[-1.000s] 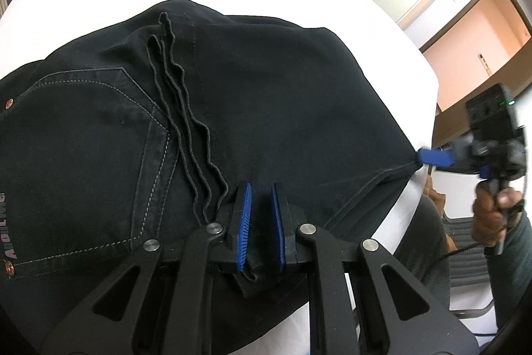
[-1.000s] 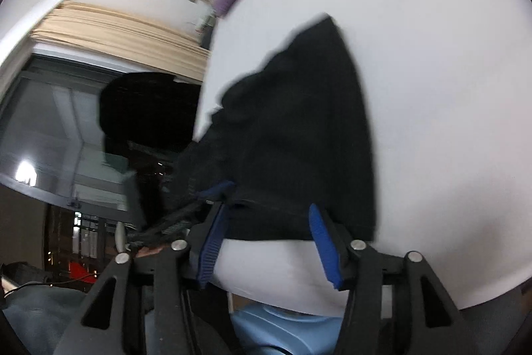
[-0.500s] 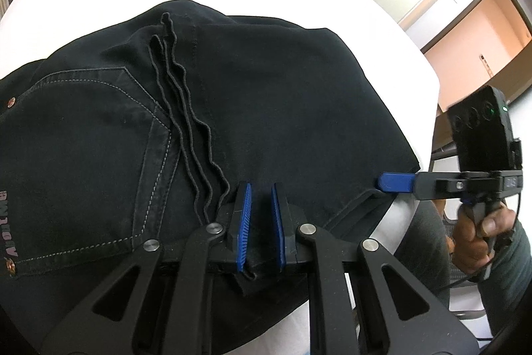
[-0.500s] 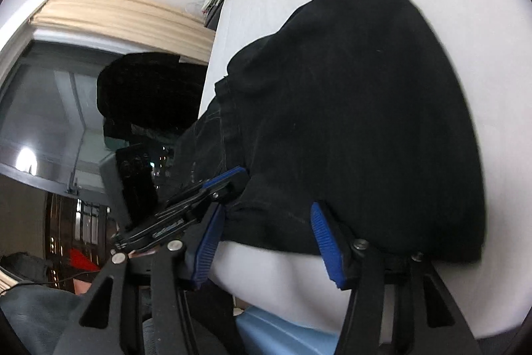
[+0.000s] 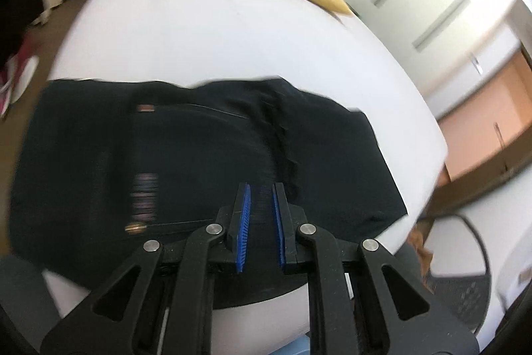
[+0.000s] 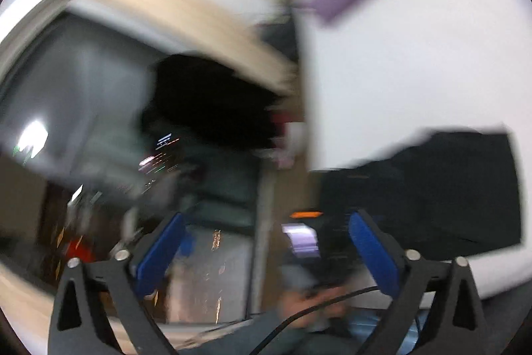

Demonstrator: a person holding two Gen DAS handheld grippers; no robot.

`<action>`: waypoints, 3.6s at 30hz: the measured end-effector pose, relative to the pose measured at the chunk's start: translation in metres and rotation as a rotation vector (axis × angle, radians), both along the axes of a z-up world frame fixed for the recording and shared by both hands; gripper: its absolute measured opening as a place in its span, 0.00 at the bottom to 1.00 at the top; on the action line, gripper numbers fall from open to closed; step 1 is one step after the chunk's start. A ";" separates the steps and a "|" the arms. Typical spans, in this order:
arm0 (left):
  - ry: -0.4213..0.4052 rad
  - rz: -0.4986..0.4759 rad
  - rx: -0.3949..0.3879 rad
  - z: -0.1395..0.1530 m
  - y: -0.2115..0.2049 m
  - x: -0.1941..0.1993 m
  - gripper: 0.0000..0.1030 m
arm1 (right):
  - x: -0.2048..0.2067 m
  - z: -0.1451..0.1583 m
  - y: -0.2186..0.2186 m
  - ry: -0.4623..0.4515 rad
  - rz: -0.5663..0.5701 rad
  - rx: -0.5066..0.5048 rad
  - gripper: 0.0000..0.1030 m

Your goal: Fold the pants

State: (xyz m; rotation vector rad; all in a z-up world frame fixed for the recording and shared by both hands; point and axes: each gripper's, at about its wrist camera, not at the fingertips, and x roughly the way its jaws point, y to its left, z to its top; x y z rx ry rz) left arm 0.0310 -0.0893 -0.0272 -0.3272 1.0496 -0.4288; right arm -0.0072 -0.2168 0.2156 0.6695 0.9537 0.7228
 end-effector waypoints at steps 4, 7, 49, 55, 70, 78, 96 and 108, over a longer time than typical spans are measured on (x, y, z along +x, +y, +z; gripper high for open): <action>0.025 0.141 0.018 0.003 0.053 -0.006 0.12 | -0.036 0.079 0.060 -0.219 0.143 -0.019 1.00; 0.034 0.238 0.036 0.005 0.086 -0.010 0.12 | -0.043 0.094 0.082 -0.218 0.244 0.028 1.00; 0.159 0.600 -0.338 -0.060 0.187 -0.093 0.92 | 0.058 -0.215 -0.056 0.117 -0.191 0.165 0.98; 0.165 0.601 -0.422 -0.075 0.187 -0.091 0.92 | 0.062 -0.225 -0.055 0.119 -0.194 0.177 0.94; 0.237 0.645 -0.598 -0.121 0.186 -0.057 0.27 | 0.071 -0.270 -0.078 0.162 -0.077 0.134 0.87; 0.168 0.608 -0.564 -0.098 0.183 -0.055 0.20 | 0.064 -0.355 -0.134 0.344 -0.242 0.007 0.67; -0.166 0.190 -0.222 0.049 0.010 -0.001 0.15 | 0.084 -0.344 -0.136 0.349 -0.121 0.000 0.76; -0.186 -0.127 0.012 0.012 -0.150 -0.005 0.15 | 0.073 -0.255 -0.166 0.224 -0.020 0.003 0.92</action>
